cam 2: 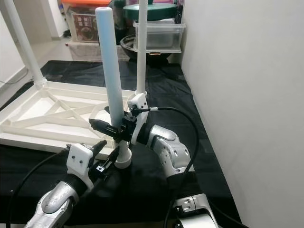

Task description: Building children table

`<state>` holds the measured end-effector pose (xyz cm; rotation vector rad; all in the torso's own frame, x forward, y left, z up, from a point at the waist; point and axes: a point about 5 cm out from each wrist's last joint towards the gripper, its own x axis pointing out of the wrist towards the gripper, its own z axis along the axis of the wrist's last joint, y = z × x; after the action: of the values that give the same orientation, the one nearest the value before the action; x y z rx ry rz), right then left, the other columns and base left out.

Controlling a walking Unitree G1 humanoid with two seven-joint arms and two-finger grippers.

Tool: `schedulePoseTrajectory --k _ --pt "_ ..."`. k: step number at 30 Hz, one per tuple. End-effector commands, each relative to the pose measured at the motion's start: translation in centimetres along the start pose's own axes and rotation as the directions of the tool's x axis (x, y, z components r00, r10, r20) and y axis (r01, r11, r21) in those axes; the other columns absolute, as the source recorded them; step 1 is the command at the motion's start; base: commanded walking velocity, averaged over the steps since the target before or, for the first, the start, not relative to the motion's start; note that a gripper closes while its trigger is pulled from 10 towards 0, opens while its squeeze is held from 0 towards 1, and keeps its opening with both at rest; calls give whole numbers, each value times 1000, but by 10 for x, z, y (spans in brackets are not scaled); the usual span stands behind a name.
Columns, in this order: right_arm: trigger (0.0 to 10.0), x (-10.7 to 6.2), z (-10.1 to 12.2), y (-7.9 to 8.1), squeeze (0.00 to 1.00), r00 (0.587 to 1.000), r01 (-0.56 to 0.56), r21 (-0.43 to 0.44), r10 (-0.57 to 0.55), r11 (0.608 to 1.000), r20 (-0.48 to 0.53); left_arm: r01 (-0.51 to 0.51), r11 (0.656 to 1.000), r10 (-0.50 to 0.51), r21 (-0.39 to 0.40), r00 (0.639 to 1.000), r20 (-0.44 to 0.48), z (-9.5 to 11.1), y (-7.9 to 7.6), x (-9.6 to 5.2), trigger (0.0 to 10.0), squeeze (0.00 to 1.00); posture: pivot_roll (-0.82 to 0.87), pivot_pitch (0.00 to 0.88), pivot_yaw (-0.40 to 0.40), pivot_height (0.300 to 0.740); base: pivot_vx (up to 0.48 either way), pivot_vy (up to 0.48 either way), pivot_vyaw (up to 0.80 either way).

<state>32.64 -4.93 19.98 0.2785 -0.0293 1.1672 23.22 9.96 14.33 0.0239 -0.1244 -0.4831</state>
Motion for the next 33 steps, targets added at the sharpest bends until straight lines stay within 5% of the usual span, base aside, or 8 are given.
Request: schedulePoseTrajectory --k 1,18,25,27,30,33 --pt "10000 14 7 2 0 999 -9 3 9 1000 31 48 999 -49 -14 999 -10 2 -4 -2 10000 0 -25 0 -40 740 0 0 0" --pt "10000 -3 4 -17 0 993 114 38 -115 993 11 164 987 -164 -8 985 -48 5 -5 -11 10000 0 -22 0 -35 740 0 0 0" --pt "10000 -47 3 -36 0 998 18 9 -18 1000 -62 185 983 -185 5 982 -43 5 -2 0 10000 0 -35 0 -20 740 0 0 0" --pt "10000 -47 3 -36 0 998 18 9 -18 1000 -62 185 983 -185 5 982 -43 5 -2 0 10000 0 -35 0 -20 740 0 0 0" --pt "10000 -85 4 -38 0 981 -104 -16 100 994 -166 209 978 -209 4 977 -43 4 -4 9 10000 0 -38 0 -15 740 0 0 0" --pt "10000 -95 4 -41 0 976 -100 -17 95 995 -195 214 977 -214 6 976 -44 4 -2 13 10000 0 -35 0 -13 740 0 0 0"
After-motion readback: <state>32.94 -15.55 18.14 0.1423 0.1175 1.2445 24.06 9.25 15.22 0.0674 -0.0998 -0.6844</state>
